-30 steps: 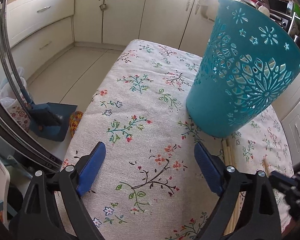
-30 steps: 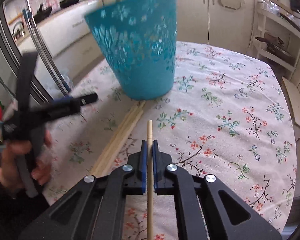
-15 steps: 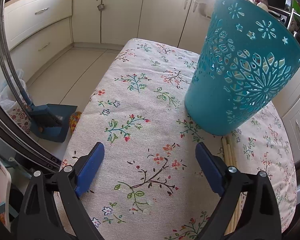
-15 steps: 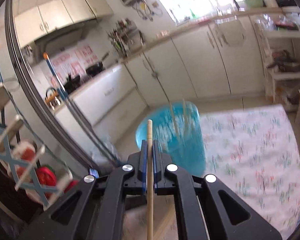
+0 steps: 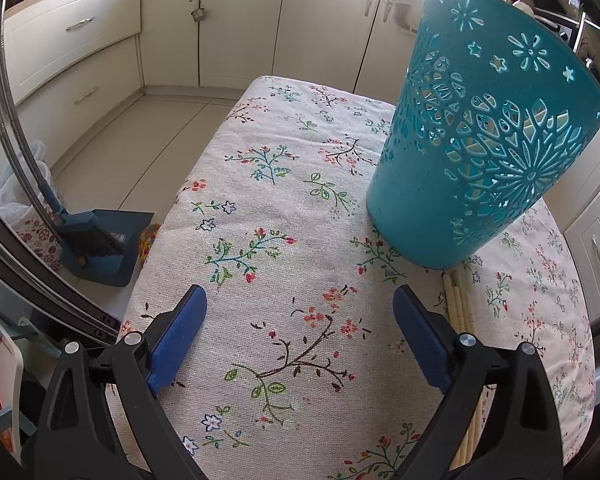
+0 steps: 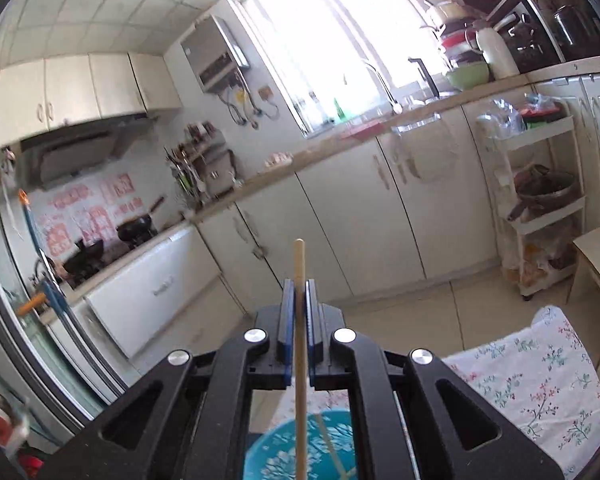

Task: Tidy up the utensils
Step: 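Lift the skewer over the teal cup and open the right gripper, then withdraw the right gripper back to the skewers on the table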

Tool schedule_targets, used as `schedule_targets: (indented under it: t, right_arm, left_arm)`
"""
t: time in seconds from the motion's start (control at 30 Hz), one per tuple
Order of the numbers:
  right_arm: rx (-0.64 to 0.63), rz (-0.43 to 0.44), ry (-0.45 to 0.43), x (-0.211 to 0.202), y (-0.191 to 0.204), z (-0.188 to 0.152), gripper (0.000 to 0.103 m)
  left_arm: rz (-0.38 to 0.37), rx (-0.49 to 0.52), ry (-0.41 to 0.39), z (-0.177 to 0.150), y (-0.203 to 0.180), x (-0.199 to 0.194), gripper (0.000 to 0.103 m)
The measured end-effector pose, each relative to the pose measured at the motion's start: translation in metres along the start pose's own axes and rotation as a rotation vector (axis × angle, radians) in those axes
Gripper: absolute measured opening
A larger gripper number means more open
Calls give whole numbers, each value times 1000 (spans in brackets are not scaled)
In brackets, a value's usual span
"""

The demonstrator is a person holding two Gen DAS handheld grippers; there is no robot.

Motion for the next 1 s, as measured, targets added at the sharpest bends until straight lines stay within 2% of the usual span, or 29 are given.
schedule_targets:
  t: [0.07,0.17,0.33,0.4,0.47,0.57,0.63,0.8,0.9,1.0]
  right_arm:
    - [-33,-11,62,10,-4,-23,7]
    - [-84,-10,100,4,-6,-49,7]
    - [-140,4,138,-17,-8,-71,7]
    - [-158,9,147,-32,-11,-77,10]
    - [-173,8,147,-51,-15,-84,19]
    - [-195,-10,166,-77,-30,-102,22]
    - [-214,-35,210,-89,-44,-126,26]
    - [-283,-115,404,-99,-78,-214,27]
    - [-284,-106,500,-91,-75,-240,27]
    - [-342,-85,512,-85,-62,-249,27]
  left_arm:
    - [-1,3,2,0,-1,0,91]
    - [-1,5,3,0,-1,0,91]
    - [0,5,3,0,-1,0,91]
    - [3,8,5,0,-1,0,91]
    - [5,10,6,0,-1,0,91]
    - [7,12,7,-1,0,0,91]
    - [8,14,9,0,-1,1,91]
    - [12,18,12,-1,-1,1,91]
    - [14,20,13,-1,-1,0,92]
    - [13,20,13,-1,-1,0,92]
Point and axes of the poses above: each gripper's, at about its wrist camera, not at the fingertips, and x roughly the way its jaws point, y to its left, z to its top, the point moved 10 cm from there along x, roughly the way its jaws point, and after that the axes turned 11 degrees about -z, right-handed, at the moved point
